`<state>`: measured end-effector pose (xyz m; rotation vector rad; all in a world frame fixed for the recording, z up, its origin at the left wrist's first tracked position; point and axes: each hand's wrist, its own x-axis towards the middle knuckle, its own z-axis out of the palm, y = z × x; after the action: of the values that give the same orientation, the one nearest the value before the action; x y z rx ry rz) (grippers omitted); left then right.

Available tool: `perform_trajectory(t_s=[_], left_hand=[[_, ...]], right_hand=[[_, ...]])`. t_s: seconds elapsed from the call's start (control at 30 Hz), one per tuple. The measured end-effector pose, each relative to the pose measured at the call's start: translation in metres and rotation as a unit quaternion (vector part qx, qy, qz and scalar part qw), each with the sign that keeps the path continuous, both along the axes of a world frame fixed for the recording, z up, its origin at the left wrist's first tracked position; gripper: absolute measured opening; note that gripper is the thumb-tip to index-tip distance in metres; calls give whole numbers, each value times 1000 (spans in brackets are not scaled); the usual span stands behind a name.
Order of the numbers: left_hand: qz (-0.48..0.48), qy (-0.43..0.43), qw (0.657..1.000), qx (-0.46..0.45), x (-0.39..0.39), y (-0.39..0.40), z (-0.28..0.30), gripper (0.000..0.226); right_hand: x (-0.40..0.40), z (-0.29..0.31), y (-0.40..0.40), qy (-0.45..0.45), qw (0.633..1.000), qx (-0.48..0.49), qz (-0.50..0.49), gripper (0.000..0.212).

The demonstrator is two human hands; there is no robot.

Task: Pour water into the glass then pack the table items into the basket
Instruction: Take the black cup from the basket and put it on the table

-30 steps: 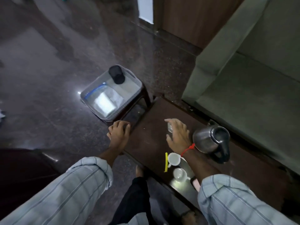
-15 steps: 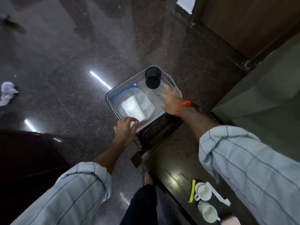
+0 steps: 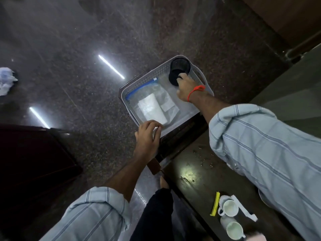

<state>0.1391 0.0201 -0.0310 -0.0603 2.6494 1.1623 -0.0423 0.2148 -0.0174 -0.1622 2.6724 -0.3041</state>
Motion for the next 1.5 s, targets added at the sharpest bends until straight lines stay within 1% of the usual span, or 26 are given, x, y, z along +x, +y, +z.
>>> perform_trajectory(t_s=[0.1, 0.17, 0.27, 0.37, 0.43, 0.5, 0.6, 0.67, 0.7, 0.77, 0.8, 0.83, 0.9, 0.93, 0.97, 1.03, 1.1, 1.13, 1.17, 1.2, 1.23, 1.3, 1.33, 1.37, 1.43, 1.5], left_hand=[[22, 18, 999, 43, -11, 13, 12, 17], [73, 7, 993, 87, -17, 28, 24, 21], [147, -35, 973, 173, -22, 54, 45, 39], [166, -107, 943, 269, -15, 83, 63, 68], [176, -152, 918, 321, -6, 103, 71, 77], [172, -192, 903, 344, 8, 122, 73, 77], [181, -241, 881, 364, 47, 152, 69, 60], [186, -254, 875, 368, 80, 170, 68, 50], [176, -257, 877, 367, 98, 180, 69, 49], [138, -252, 891, 350, 133, 200, 72, 49], [111, -253, 899, 340, 153, 212, 74, 46], [81, -260, 903, 333, 173, 226, 76, 42], [11, -283, 902, 327, 215, 254, 76, 42], [-28, -289, 902, 319, 237, 268, 75, 44], [-71, -290, 904, 307, 259, 283, 72, 45], [-146, -298, 899, 288, 302, 311, 62, 44], [-174, -329, 886, 276, 340, 340, 54, 43], [-181, -353, 878, 268, 360, 356, 52, 42], [-187, -380, 869, 256, 376, 370, 50, 41], [-197, -402, 863, 233, 390, 382, 49, 43], [-217, -414, 860, 204, 403, 396, 47, 53], [-270, -402, 865, 135, 425, 419, 38, 77], [-292, -381, 871, 101, 435, 429, 34, 80], [-308, -358, 878, 74, 443, 437, 29, 78], [-323, -315, 891, 49, 454, 446, 21, 63], [-325, -285, 900, 65, 459, 448, 13, 44]], right_hand=[[15, 17, 11, 52, 997, -54, -19, 45], [36, 31, 19, 102, 989, -95, -43, 41], [87, 51, 34, 179, 970, -151, -61, 33], [148, 60, 52, 212, 955, -191, -81, 27], [190, 64, 63, 230, 946, -209, -88, 22], [230, 68, 73, 246, 940, -229, -67, 17], [288, 72, 95, 272, 931, -241, -35, 15], [328, 75, 115, 272, 913, -295, -72, 15], [349, 78, 127, 267, 895, -337, -120, 15], [389, 79, 150, 267, 838, -407, -248, 16], [410, 79, 162, 263, 812, -416, -313, 21], [432, 76, 175, 249, 796, -412, -367, 30], [478, 70, 196, 180, 773, -415, -445, 49], [504, 66, 206, 140, 747, -439, -479, 55], [531, 61, 216, 113, 712, -467, -512, 55], [586, 50, 235, 102, 633, -509, -575, 36], [636, 46, 253, 89, 539, -538, -642, 22], [661, 43, 264, 82, 508, -534, -671, 19], [680, 40, 273, 82, 494, -520, -692, 19], [696, 36, 282, 85, 493, -494, -711, 20], [714, 30, 291, 95, 493, -463, -731, 21], [739, 13, 312, 116, 480, -406, -769, 24], [748, 3, 323, 118, 456, -398, -788, 25], [756, -8, 333, 117, 426, -397, -804, 26], [762, -29, 355, 114, 381, -404, -824, 19], [761, -49, 376, 112, 345, -409, -837, 10]])
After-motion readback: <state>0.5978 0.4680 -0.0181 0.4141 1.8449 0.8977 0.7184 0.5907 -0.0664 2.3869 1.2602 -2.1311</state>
